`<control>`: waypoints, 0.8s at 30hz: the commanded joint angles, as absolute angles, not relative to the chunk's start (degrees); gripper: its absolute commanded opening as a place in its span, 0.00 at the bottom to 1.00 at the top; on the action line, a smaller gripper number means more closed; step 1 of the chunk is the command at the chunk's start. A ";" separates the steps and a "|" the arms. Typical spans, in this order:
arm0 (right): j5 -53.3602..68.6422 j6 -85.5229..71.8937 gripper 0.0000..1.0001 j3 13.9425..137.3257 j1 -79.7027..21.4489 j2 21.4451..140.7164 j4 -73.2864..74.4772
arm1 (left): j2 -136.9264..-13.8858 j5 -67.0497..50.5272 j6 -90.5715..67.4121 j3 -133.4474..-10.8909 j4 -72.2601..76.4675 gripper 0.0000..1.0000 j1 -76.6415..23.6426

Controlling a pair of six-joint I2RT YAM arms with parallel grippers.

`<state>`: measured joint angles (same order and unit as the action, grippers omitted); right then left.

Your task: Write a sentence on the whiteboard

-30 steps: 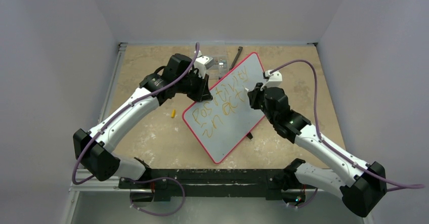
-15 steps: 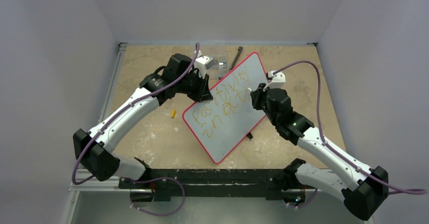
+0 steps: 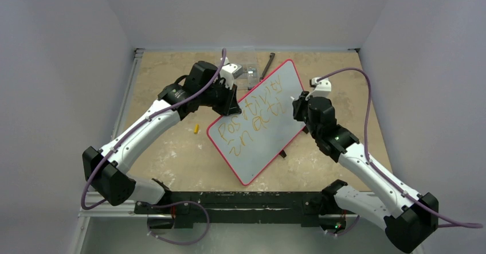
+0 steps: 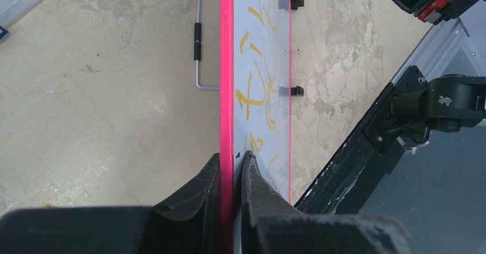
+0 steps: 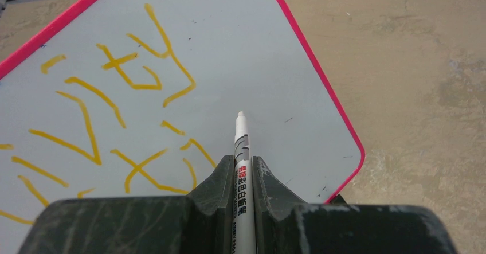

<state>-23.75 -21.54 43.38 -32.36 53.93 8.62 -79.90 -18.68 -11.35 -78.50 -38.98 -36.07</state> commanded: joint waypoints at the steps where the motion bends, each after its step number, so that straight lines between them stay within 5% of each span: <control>1: -22.02 -20.00 0.00 45.39 -30.52 53.77 6.38 | -79.86 -11.94 -4.39 -77.09 -43.65 0.00 -36.39; 24: -12.90 -18.73 0.00 45.55 -29.62 57.46 1.56 | -80.31 -11.83 -4.33 -77.12 -43.67 0.00 -36.39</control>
